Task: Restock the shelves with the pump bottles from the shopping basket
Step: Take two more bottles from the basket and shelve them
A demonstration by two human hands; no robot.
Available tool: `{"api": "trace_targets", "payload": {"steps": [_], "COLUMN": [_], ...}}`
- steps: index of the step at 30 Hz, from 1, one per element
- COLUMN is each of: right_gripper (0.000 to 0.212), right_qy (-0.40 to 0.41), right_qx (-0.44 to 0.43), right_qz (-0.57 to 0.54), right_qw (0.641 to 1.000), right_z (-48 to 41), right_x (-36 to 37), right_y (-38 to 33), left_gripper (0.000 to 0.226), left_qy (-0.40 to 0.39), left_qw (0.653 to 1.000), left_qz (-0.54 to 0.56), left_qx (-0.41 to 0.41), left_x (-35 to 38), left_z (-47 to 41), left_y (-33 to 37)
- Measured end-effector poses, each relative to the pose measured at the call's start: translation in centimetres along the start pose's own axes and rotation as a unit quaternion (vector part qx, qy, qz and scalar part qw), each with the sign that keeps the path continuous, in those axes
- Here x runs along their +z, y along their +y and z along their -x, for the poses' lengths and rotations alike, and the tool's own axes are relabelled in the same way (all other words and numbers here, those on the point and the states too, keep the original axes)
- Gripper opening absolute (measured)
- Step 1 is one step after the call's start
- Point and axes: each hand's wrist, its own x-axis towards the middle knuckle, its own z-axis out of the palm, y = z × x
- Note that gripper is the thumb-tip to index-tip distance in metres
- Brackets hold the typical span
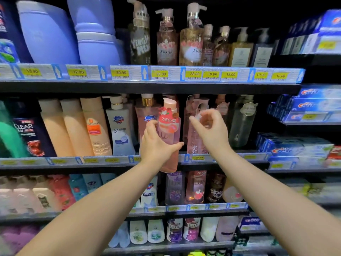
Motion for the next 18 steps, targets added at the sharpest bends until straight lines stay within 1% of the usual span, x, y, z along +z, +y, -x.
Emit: {"api": "trace_targets", "payload": {"steps": [2, 3, 4, 7, 9, 12, 15, 16, 18], "right_gripper": [0.066, 0.071, 0.066, 0.040, 0.033, 0.038, 0.041, 0.041, 0.039], "right_qy": [-0.088, -0.113, -0.122, -0.107, -0.092, -0.085, -0.115, -0.127, -0.138], "right_qx": [0.035, 0.050, 0.060, 0.058, 0.051, 0.075, 0.082, 0.086, 0.094], "right_qz": [0.014, 0.022, 0.024, 0.057, 0.053, -0.012, -0.027, -0.034, -0.044], "right_qw": [0.995, 0.992, 0.990, 0.991, 0.993, 0.994, 0.990, 0.988, 0.985], "right_z": [1.2, 1.6, 1.8, 2.4, 2.9, 3.3, 3.1, 3.1, 3.4], "right_x": [1.6, 2.3, 2.8, 3.2, 3.1, 2.8, 1.7, 1.5, 1.5], "right_y": [-1.5, -2.0, -2.2, -2.4, -2.6, -3.4, -4.1, -4.2, -4.2], "left_gripper": [0.089, 0.088, 0.088, 0.088, 0.087, 0.083, 0.089, 0.090, 0.088], "left_qy": [-0.010, -0.018, -0.028, -0.063, -0.091, -0.176, -0.270, -0.282, -0.277], "left_qw": [1.000, 0.999, 0.999, 0.996, 0.992, 0.968, 0.941, 0.938, 0.941], "left_qz": [0.015, 0.024, 0.032, 0.053, 0.075, 0.145, 0.167, 0.165, 0.155], "left_qx": [0.015, 0.024, 0.033, 0.044, 0.053, 0.102, 0.116, 0.115, 0.121], "left_x": [-0.2, -0.3, -0.4, -1.0, -1.8, -3.6, -5.3, -5.6, -5.8], "left_z": [0.4, 0.6, 0.9, 1.5, 1.7, 1.4, 1.2, 1.2, 1.2], "left_y": [0.1, 0.1, 0.0, -0.4, -0.8, -2.0, -3.2, -3.5, -3.7]}}
